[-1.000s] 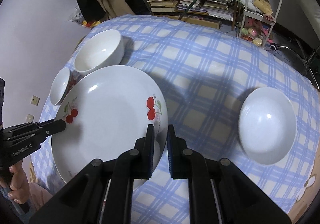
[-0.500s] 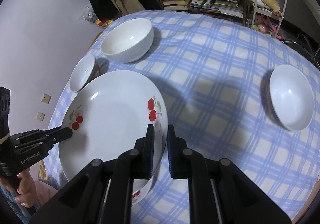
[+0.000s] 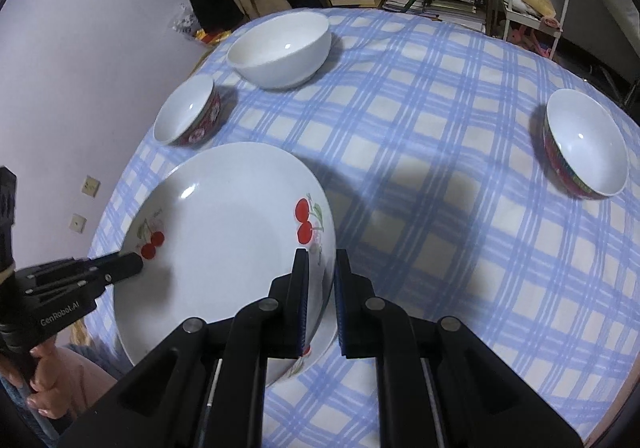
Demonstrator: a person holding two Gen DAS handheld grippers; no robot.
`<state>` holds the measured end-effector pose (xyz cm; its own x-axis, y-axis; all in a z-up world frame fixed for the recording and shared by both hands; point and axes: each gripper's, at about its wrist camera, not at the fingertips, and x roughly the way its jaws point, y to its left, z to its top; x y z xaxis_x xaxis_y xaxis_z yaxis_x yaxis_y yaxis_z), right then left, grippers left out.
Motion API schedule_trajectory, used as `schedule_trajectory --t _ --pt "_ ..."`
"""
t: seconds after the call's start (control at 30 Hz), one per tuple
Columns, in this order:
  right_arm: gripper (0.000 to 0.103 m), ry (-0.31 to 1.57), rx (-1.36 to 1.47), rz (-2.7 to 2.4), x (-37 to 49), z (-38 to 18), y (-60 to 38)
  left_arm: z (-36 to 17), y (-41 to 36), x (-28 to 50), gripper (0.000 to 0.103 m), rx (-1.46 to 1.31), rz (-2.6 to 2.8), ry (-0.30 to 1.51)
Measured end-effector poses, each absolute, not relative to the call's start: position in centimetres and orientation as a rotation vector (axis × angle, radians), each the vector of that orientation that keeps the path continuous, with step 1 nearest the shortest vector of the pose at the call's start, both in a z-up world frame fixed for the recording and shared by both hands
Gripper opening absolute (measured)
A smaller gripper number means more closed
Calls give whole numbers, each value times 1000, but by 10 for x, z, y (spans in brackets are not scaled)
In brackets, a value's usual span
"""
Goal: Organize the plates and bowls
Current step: 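Lift and carry the cherry plate with both tools over the other plates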
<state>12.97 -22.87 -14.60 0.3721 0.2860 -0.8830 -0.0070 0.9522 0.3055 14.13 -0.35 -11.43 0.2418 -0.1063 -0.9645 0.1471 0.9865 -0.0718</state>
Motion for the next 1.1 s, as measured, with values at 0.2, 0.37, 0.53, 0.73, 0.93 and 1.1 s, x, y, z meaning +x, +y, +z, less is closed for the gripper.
schedule_trajectory --t 0.2,0.37,0.53,0.73,0.93,1.1 --pt "13 1146 256 166 119 -149 -218 -128 8 136 14 -1 -165 1350" --pt "13 1132 291 129 111 -161 -218 -142 5 133 14 13 -148 1371" --pt "13 1126 307 119 108 -166 -218 -152 6 132 15 -2 -138 1393" --pt "13 1128 305 114 105 -172 -217 -155 7 131 15 3 -131 1392" --pt "13 1150 261 100 104 -181 -211 -160 8 132 15 3 -119 1408" --pt "13 1155 252 99 104 -183 -210 -166 9 133 14 -5 -102 1423"
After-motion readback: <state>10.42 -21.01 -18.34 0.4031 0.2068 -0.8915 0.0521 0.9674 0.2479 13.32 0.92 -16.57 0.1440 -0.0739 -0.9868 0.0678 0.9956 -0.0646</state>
